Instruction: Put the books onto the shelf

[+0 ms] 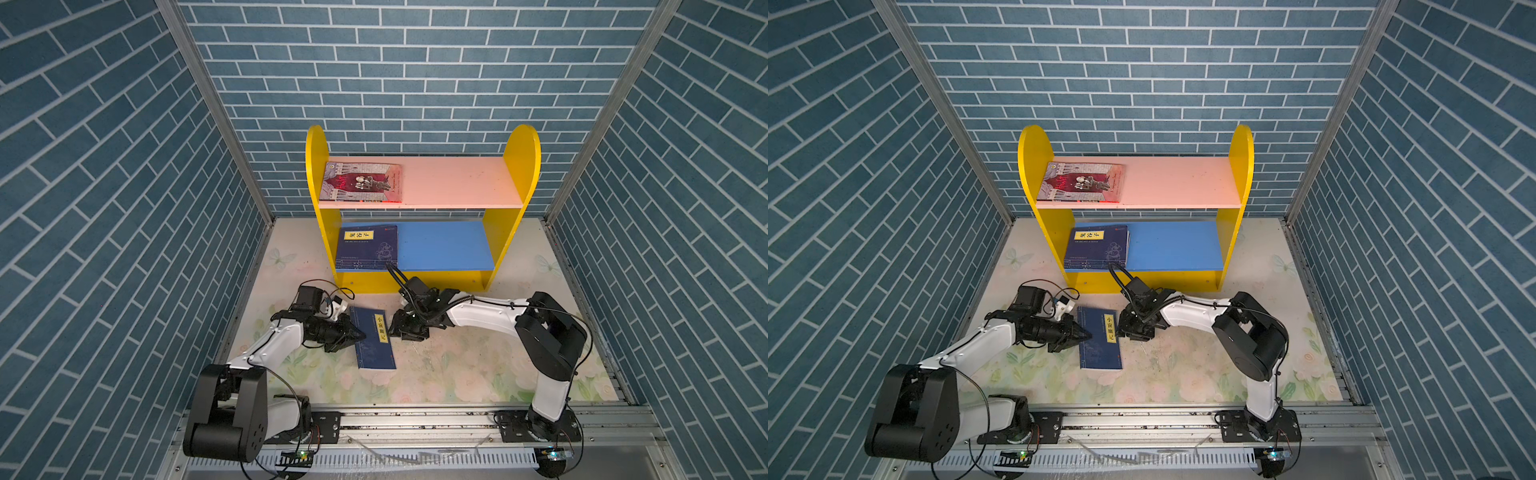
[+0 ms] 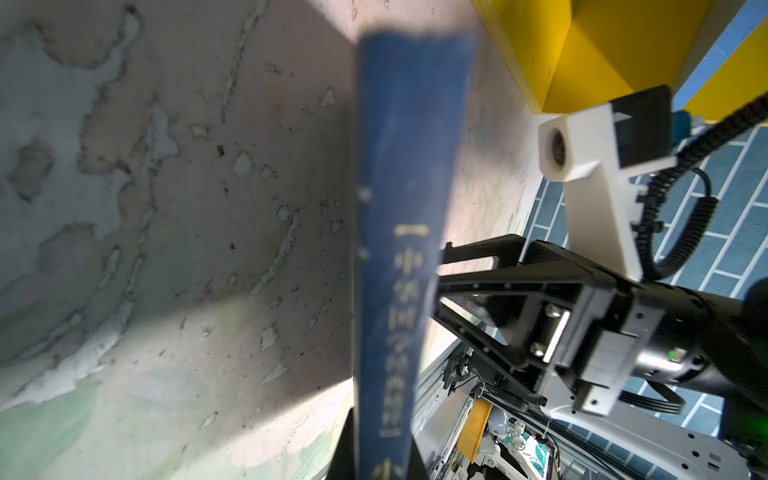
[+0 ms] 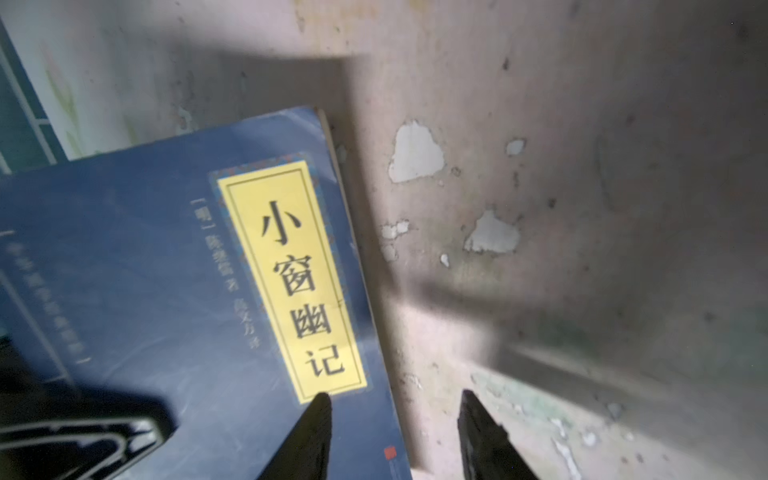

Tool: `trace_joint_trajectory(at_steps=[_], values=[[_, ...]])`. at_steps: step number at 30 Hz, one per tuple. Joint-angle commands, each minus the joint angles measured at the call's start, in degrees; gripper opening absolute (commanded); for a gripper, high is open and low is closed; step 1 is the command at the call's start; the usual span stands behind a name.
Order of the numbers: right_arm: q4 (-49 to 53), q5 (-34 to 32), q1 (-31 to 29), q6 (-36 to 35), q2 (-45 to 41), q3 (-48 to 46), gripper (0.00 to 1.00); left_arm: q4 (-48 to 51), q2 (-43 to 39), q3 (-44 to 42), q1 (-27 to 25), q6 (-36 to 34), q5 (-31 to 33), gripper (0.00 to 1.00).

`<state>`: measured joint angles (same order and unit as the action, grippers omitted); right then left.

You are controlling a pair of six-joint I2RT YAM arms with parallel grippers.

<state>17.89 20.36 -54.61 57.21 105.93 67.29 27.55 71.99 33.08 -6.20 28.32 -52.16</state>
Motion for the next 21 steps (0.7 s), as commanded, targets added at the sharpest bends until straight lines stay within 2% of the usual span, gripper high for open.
trace_joint_trajectory(at_steps=[1, 4, 10, 15, 19, 21], values=[[3.2, -2.7, 0.2, 0.9, -5.7, -1.1, 0.51, 3.7, -1.0, 2.9, -0.1, -2.7, -2.2, 0.00], [6.2, -4.5, 0.2, 1.1, -11.2, -2.4, 0.51, 6.3, -0.7, 4.0, -0.2, -3.6, -8.0, 0.00], [11.5, -7.1, 0.5, 1.4, -22.9, -6.1, 0.51, 13.1, -3.7, 6.7, -1.3, -9.8, -16.6, 0.00], [14.1, -9.4, 0.6, 1.6, -32.6, -7.8, 0.51, 13.7, -9.0, 11.6, -3.6, -12.5, -20.3, 0.00], [14.5, -12.0, 0.6, 2.5, -40.2, -8.9, 0.52, 10.0, -12.0, 17.7, -5.0, -9.9, -17.6, 0.00], [13.3, -14.1, 0.6, 3.1, -44.7, -9.8, 0.52, 2.4, -13.3, 18.6, -5.0, -4.1, -15.4, 0.00]])
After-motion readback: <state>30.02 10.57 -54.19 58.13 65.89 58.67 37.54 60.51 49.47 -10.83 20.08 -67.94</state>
